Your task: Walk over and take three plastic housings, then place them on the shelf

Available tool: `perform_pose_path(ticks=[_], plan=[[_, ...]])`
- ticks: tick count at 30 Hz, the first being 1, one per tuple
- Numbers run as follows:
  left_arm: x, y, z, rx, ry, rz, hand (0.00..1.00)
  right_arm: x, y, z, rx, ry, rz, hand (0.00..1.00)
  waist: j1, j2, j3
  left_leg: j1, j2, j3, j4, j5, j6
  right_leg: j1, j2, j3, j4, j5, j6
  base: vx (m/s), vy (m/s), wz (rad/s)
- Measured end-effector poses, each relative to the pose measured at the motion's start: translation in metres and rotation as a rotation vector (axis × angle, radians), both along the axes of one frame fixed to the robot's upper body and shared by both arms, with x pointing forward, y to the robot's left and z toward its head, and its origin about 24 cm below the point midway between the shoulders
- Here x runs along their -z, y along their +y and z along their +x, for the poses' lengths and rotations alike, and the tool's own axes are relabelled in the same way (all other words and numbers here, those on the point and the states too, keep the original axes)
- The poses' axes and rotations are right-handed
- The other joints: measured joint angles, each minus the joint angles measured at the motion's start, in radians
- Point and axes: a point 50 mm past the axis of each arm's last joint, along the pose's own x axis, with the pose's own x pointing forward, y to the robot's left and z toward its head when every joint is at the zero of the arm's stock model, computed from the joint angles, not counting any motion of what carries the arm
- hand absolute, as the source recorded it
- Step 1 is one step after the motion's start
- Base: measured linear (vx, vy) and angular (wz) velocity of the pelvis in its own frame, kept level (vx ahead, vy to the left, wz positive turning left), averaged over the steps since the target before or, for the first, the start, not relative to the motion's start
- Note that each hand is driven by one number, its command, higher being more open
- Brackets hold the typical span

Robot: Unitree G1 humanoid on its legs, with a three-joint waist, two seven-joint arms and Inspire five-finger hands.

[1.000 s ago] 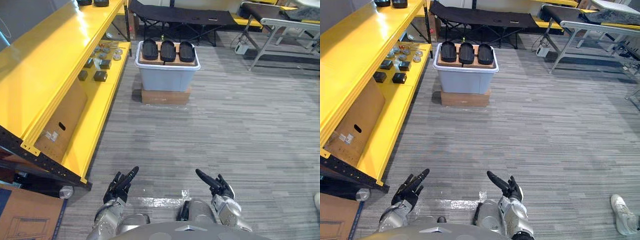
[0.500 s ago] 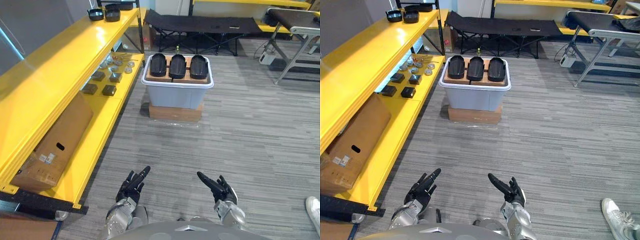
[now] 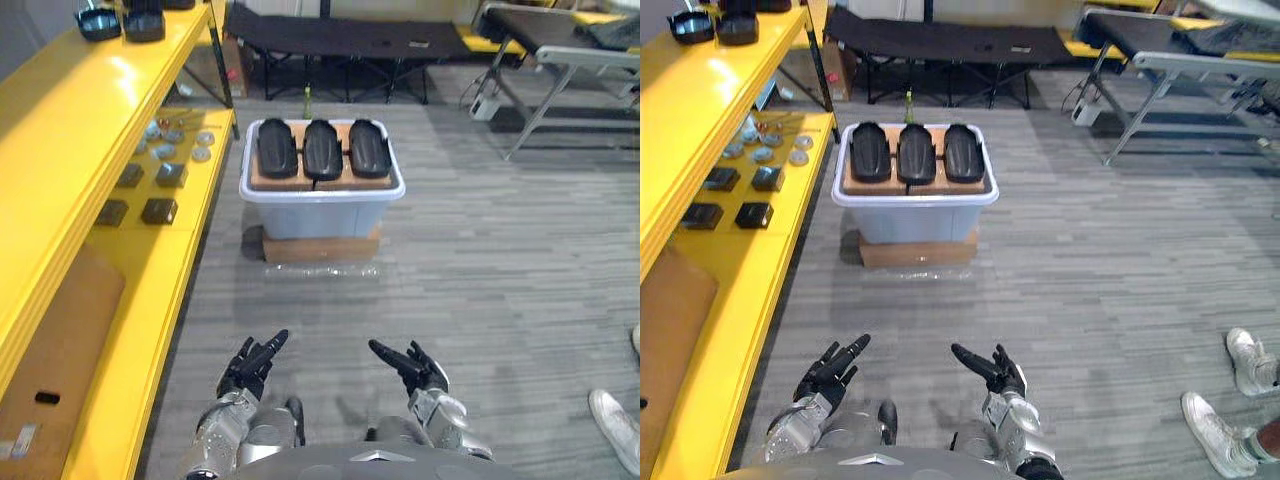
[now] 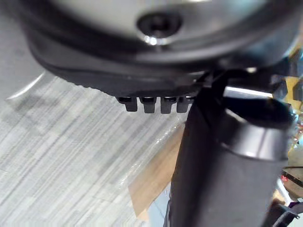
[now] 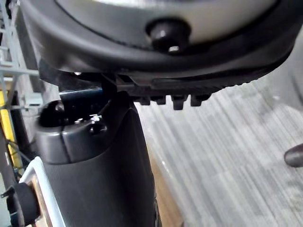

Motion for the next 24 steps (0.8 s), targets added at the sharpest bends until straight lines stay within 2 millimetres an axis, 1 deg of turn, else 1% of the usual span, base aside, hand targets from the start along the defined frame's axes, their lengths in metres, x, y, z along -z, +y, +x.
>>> perform_pose_path(ticks=[1,2,3,4,5,6,7,8,9,10,11,12,13,14,15,16,17,18,19,20,21,22,23,24], plan=[[0.000,0.000,0.001,-0.001,-0.001,0.001,1.00,0.000,0.000,0.000,-0.001,0.000,0.000,1.00,0.000,0.005,0.000,0.004,0.011,-0.002,-0.002,-0.007,-0.006,-0.015,0.011,-0.010,-0.075,0.005,0.003,0.27,-0.026,0.05],[0.001,0.000,0.000,-0.003,0.005,0.004,1.00,0.000,-0.001,0.000,0.001,-0.003,-0.001,1.00,-0.002,0.013,-0.002,0.007,0.026,-0.011,-0.007,-0.015,-0.017,-0.046,0.032,-0.005,-0.239,0.044,0.025,0.36,-0.054,0.19],[0.000,0.000,0.004,-0.001,0.000,0.003,1.00,0.001,-0.002,-0.002,0.010,0.002,-0.003,1.00,-0.005,0.006,-0.002,0.008,0.025,-0.024,-0.006,-0.026,-0.032,-0.069,0.034,0.006,-0.375,0.130,0.021,0.37,-0.078,0.28],[0.002,0.000,0.004,-0.004,0.008,0.000,1.00,0.002,-0.003,-0.005,0.013,0.010,-0.006,1.00,-0.004,0.000,-0.004,0.011,0.022,-0.034,0.001,-0.038,-0.040,-0.077,0.030,0.024,-0.419,0.173,0.020,0.40,-0.151,0.43],[0.004,-0.001,0.001,-0.013,0.019,0.001,1.00,0.004,-0.007,-0.008,0.015,0.017,-0.021,1.00,-0.003,-0.015,-0.006,0.026,0.017,-0.054,0.032,-0.077,-0.055,-0.074,0.026,0.058,-0.460,0.242,0.018,0.39,-0.250,0.56],[0.005,0.001,-0.002,-0.027,0.027,0.007,1.00,0.005,-0.010,-0.012,0.031,0.022,-0.021,1.00,-0.005,-0.017,-0.008,0.037,0.016,-0.085,0.070,-0.127,-0.073,-0.057,0.024,0.066,-0.445,0.301,0.001,0.39,-0.300,0.62],[0.005,0.002,-0.002,-0.036,0.029,0.004,1.00,0.005,-0.012,-0.015,0.040,0.025,-0.024,1.00,-0.005,-0.017,-0.011,0.044,0.022,-0.101,0.087,-0.146,-0.082,-0.051,0.021,0.058,-0.420,0.329,-0.015,0.46,-0.410,0.73],[0.006,-0.003,-0.006,-0.064,0.037,-0.015,1.00,0.005,-0.020,-0.018,0.051,0.030,-0.040,1.00,-0.003,0.022,-0.036,0.039,0.061,-0.129,0.128,-0.173,-0.107,-0.047,0.046,0.019,-0.379,0.267,-0.035,0.38,-0.323,0.77],[0.007,-0.002,-0.009,-0.126,0.030,-0.042,1.00,0.005,-0.024,-0.019,0.067,0.027,-0.047,1.00,-0.004,0.043,-0.042,-0.030,0.089,-0.146,0.280,-0.184,-0.125,-0.023,0.068,-0.016,-0.383,0.236,-0.047,0.36,-0.297,0.73],[0.006,-0.004,-0.008,-0.147,0.022,-0.057,1.00,0.004,-0.025,-0.019,0.074,0.024,-0.050,1.00,-0.002,0.047,-0.040,-0.087,0.102,-0.146,0.393,-0.172,-0.137,-0.010,0.074,-0.031,-0.388,0.227,-0.054,0.33,-0.267,0.59],[0.006,-0.005,-0.007,-0.164,0.014,-0.079,1.00,0.003,-0.025,-0.015,0.076,0.008,-0.052,1.00,0.003,0.057,-0.031,-0.195,0.151,-0.140,0.617,-0.105,-0.165,0.041,0.102,-0.054,-0.412,0.211,-0.071,0.37,-0.319,0.46],[0.004,-0.001,-0.008,-0.182,0.005,-0.074,1.00,0.004,-0.023,-0.017,0.078,0.012,-0.045,1.00,0.004,0.061,-0.027,-0.264,0.194,-0.123,0.765,-0.094,-0.175,0.098,0.127,-0.082,-0.444,0.204,-0.079,0.37,-0.304,0.41],[0.004,0.001,-0.008,-0.191,0.001,-0.071,1.00,0.005,-0.022,-0.019,0.080,0.017,-0.042,1.00,0.007,0.061,-0.026,-0.282,0.206,-0.110,0.793,-0.096,-0.173,0.126,0.134,-0.091,-0.461,0.203,-0.086,0.29,-0.201,0.31],[0.003,0.002,-0.008,-0.191,-0.002,-0.067,1.00,0.005,-0.021,-0.020,0.084,0.019,-0.038,1.00,0.016,0.054,-0.025,-0.296,0.214,-0.059,0.770,-0.099,-0.167,0.172,0.136,-0.101,-0.502,0.201,-0.087,0.23,-0.128,0.12],[0.003,0.001,-0.007,-0.188,-0.006,-0.070,1.00,0.005,-0.022,-0.020,0.090,0.015,-0.036,1.00,0.023,0.053,-0.025,-0.294,0.213,-0.030,0.720,-0.100,-0.167,0.189,0.136,-0.101,-0.522,0.205,-0.082,0.35,-0.104,0.11],[0.003,-0.002,-0.006,-0.173,-0.009,-0.079,1.00,0.002,-0.024,-0.014,0.101,-0.003,-0.041,1.00,0.024,0.053,-0.026,-0.283,0.186,0.023,0.488,-0.094,-0.166,0.206,0.132,-0.106,-0.556,0.211,-0.074,0.30,-0.032,0.05],[0.004,-0.004,-0.006,-0.160,-0.004,-0.085,1.00,0.000,-0.025,-0.009,0.102,-0.014,-0.047,1.00,0.024,0.054,-0.025,-0.265,0.156,0.027,0.304,-0.065,-0.156,0.207,0.128,-0.106,-0.563,0.212,-0.072,0.32,0.006,0.04],[0.004,-0.005,-0.005,-0.156,-0.002,-0.088,1.00,-0.001,-0.025,-0.005,0.106,-0.019,-0.049,1.00,0.025,0.053,-0.021,-0.249,0.136,0.026,0.183,-0.024,-0.152,0.206,0.125,-0.104,-0.563,0.210,-0.069,0.27,0.061,-0.06],[0.005,-0.004,-0.007,-0.163,0.011,-0.092,1.00,-0.001,-0.024,-0.002,0.123,-0.020,-0.050,1.00,0.028,0.051,-0.017,-0.213,0.108,0.022,0.007,0.122,-0.147,0.208,0.121,-0.097,-0.561,0.199,-0.054,0.31,0.089,-0.10],[0.005,0.000,-0.008,-0.192,0.014,-0.089,1.00,-0.002,-0.019,0.000,0.138,-0.019,-0.042,1.00,0.032,0.039,-0.010,-0.162,0.084,0.039,-0.053,0.164,-0.093,0.224,0.104,-0.089,-0.560,0.193,-0.042,0.30,0.083,-0.02],[0.005,0.002,-0.007,-0.207,0.007,-0.091,1.00,-0.003,-0.017,0.000,0.145,-0.026,-0.038,1.00,0.030,0.026,-0.004,-0.155,0.074,0.040,-0.056,0.167,-0.092,0.229,0.095,-0.090,-0.560,0.188,-0.035,0.26,0.066,0.08],[0.003,0.005,-0.004,-0.215,-0.004,-0.085,1.00,-0.004,-0.014,0.001,0.147,-0.037,-0.031,1.00,0.029,0.010,0.005,-0.157,0.065,0.047,-0.039,0.160,-0.082,0.240,0.084,-0.092,-0.563,0.186,-0.032,0.22,0.050,0.16],[0.002,0.007,-0.002,-0.216,-0.008,-0.079,1.00,-0.005,-0.009,0.002,0.135,-0.044,-0.020,1.00,0.032,0.000,0.012,-0.158,0.059,0.062,-0.005,0.141,-0.070,0.257,0.073,-0.092,-0.564,0.187,-0.030,0.23,0.070,0.11],[0.002,0.007,-0.002,-0.215,-0.009,-0.079,1.00,-0.006,-0.008,0.005,0.127,-0.056,-0.020,1.00,0.032,0.002,0.013,-0.151,0.055,0.071,0.019,0.112,-0.066,0.277,0.065,-0.089,-0.564,0.188,-0.022,0.17,0.063,0.05]])
